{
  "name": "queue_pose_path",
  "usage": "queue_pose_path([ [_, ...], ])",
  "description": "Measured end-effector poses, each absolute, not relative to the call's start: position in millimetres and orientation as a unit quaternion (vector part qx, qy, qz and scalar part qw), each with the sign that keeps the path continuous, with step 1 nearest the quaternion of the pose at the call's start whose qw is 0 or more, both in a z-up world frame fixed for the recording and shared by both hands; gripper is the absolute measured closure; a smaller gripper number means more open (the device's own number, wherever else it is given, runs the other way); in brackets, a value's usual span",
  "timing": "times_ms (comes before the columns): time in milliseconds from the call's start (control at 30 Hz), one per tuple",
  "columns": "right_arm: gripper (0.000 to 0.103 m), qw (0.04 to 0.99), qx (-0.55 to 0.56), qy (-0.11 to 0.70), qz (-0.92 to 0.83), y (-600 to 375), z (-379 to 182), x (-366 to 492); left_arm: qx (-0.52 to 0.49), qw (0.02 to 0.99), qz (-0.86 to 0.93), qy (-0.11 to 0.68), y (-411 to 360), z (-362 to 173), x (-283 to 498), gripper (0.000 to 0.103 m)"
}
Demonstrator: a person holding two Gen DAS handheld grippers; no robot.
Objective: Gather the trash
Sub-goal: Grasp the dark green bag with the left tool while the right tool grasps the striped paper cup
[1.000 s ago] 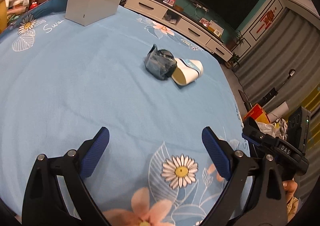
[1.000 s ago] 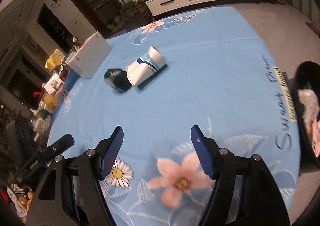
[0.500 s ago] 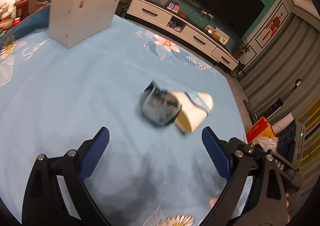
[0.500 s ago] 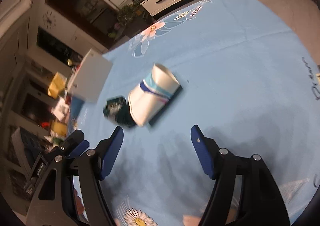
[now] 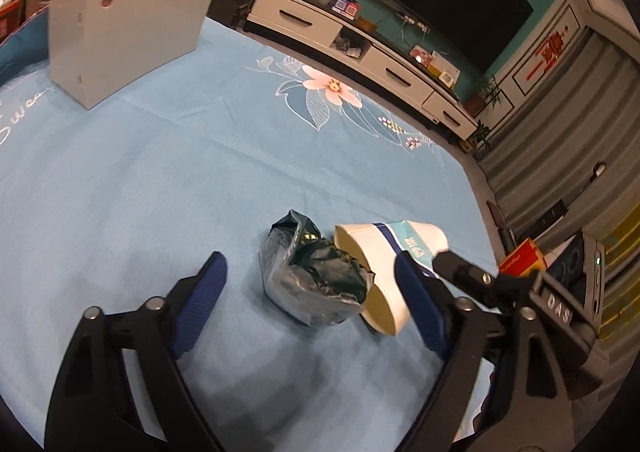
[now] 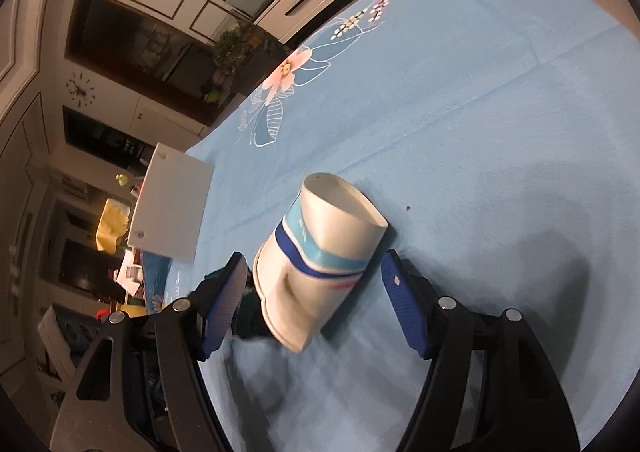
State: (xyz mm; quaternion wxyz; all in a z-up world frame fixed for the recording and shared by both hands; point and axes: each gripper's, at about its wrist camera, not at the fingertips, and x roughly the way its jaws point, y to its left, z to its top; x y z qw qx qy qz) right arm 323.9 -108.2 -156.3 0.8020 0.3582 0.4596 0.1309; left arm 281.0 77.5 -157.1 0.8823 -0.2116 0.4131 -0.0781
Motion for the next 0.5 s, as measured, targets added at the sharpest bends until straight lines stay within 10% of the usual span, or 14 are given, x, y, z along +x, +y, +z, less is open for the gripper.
queue_pose_path([
  [500,0.056,0.825,0.315,0.459,0.1,-93,-161,338,-0.163,0.889,-0.092,0.417,60,-168,287,0.053],
])
